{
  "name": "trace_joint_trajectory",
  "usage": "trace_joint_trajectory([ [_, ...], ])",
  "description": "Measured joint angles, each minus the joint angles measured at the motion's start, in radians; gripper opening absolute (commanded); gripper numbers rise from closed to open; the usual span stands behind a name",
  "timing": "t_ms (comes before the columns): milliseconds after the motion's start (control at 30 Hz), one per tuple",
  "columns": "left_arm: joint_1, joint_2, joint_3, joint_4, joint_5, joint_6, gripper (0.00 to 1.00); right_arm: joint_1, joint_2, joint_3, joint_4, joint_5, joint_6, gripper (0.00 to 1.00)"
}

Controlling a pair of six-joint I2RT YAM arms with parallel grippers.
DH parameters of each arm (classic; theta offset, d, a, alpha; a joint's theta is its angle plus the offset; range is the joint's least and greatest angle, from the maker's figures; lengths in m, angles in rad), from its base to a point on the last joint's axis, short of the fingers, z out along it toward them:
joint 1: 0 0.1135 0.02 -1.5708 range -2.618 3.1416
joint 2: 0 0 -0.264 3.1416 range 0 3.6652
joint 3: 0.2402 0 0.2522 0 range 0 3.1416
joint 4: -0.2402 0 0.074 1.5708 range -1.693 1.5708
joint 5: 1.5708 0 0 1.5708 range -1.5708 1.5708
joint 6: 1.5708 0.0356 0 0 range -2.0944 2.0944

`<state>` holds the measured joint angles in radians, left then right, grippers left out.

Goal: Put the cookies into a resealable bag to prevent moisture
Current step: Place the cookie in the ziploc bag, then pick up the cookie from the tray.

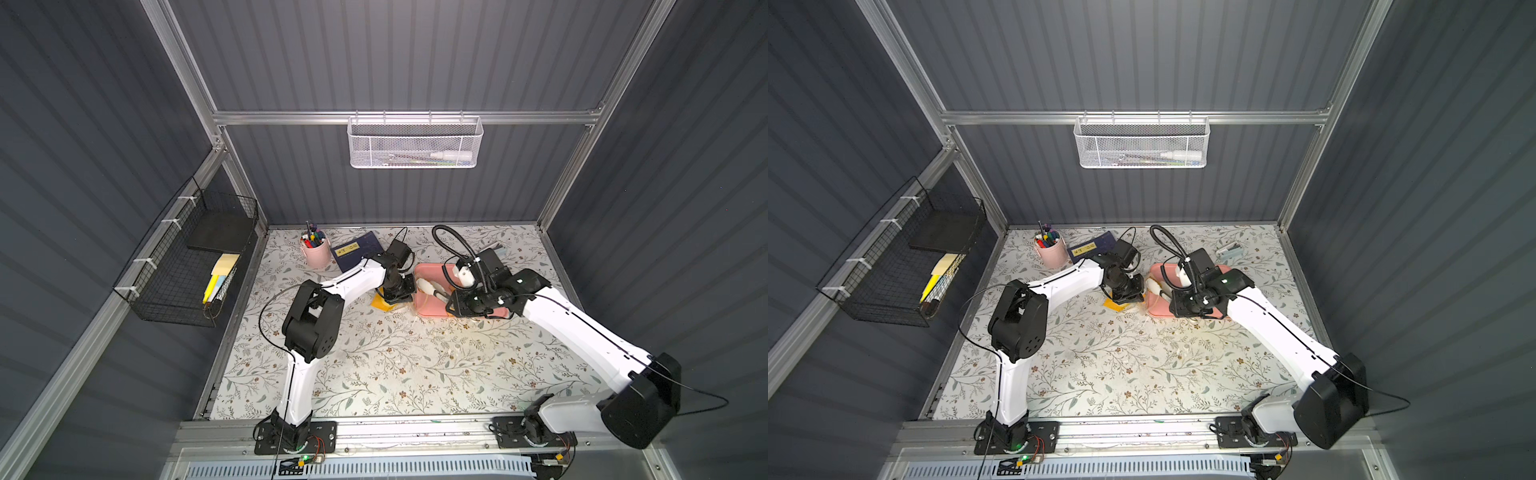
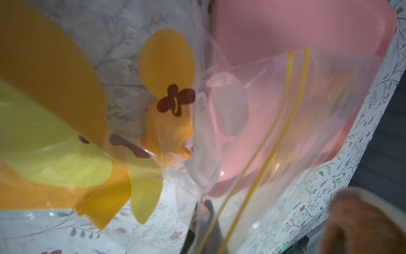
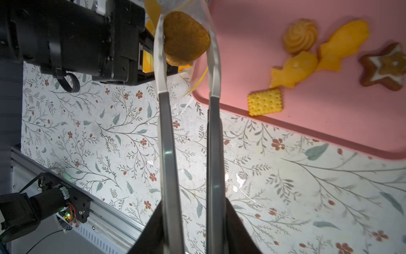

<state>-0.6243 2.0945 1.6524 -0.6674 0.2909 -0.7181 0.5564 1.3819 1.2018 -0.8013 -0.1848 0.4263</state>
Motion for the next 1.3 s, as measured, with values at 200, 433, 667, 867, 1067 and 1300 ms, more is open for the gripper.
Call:
trace_joint_trajectory([
  [200, 0.002, -0.002, -0.005, 0.003, 0.01, 0.0, 0.0, 0.006, 0.062, -0.012, 0.043, -0.006, 0.037, 0.38],
  [433, 0.003, -0.015, -0.01, 0.002, 0.009, 0.0, 0.0, 0.005, 0.061, -0.013, 0.06, 0.003, 0.045, 0.47],
  [667, 0.003, -0.014, -0.01, 0.019, 0.014, -0.004, 0.0, -0.024, -0.049, -0.013, 0.037, 0.018, 0.029, 0.48],
  [867, 0.003, -0.003, -0.009, 0.021, 0.014, -0.007, 0.0, -0.14, -0.197, -0.013, -0.06, 0.093, -0.015, 0.48],
  [1067, 0.003, 0.009, -0.002, 0.024, 0.017, -0.008, 0.0, -0.204, -0.146, -0.019, -0.194, 0.275, -0.071, 0.48],
  [1300, 0.003, 0.009, 0.0, 0.025, 0.017, -0.007, 0.0, -0.216, 0.013, -0.02, -0.224, 0.399, -0.121, 0.48],
])
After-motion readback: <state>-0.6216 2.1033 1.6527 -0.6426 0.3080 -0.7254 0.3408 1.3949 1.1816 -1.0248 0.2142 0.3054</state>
